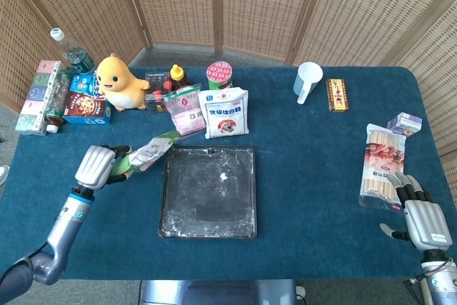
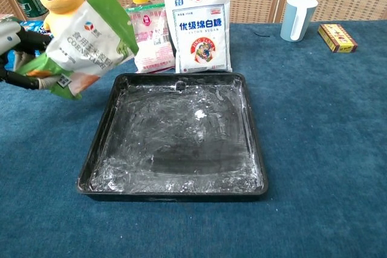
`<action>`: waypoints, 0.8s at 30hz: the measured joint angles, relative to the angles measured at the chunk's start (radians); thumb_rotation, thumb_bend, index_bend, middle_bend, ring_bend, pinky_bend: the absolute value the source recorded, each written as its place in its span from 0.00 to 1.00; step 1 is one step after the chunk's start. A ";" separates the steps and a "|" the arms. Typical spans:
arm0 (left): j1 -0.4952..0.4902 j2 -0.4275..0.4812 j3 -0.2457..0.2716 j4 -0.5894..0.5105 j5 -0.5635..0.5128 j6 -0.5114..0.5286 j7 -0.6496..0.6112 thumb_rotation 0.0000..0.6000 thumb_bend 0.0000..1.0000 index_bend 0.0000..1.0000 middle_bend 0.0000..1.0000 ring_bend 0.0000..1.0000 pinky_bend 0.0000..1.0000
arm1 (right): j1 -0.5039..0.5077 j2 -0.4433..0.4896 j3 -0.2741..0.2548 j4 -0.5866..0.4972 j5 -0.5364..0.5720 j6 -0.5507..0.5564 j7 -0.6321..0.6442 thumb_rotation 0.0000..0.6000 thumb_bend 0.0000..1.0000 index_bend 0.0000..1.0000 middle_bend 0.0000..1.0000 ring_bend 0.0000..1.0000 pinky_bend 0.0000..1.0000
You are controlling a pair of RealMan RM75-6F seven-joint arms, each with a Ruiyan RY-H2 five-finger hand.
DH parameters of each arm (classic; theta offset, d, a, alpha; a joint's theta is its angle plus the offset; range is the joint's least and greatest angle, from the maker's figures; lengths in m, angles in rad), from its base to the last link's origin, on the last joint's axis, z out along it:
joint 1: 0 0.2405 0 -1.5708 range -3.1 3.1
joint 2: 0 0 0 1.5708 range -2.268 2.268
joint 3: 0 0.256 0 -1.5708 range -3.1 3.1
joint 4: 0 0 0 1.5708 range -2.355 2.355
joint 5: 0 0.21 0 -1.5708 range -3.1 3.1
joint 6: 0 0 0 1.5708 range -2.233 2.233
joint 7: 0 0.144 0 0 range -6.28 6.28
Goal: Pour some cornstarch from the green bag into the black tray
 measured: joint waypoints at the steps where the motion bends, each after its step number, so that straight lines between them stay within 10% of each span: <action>1: 0.002 -0.010 0.003 0.014 0.000 -0.002 -0.010 1.00 0.29 0.71 0.65 0.59 0.53 | 0.000 0.000 0.000 0.000 0.001 -0.001 0.000 1.00 0.00 0.00 0.01 0.02 0.11; 9: -0.002 -0.010 0.056 0.029 0.014 -0.090 -0.112 1.00 0.07 0.10 0.06 0.08 0.12 | -0.001 0.004 0.000 -0.003 -0.001 0.001 0.004 1.00 0.00 0.00 0.01 0.02 0.12; 24: 0.067 0.076 0.100 -0.029 0.108 0.099 -0.177 1.00 0.00 0.05 0.00 0.03 0.06 | -0.002 0.012 -0.002 -0.015 0.004 -0.004 0.007 1.00 0.00 0.00 0.01 0.02 0.12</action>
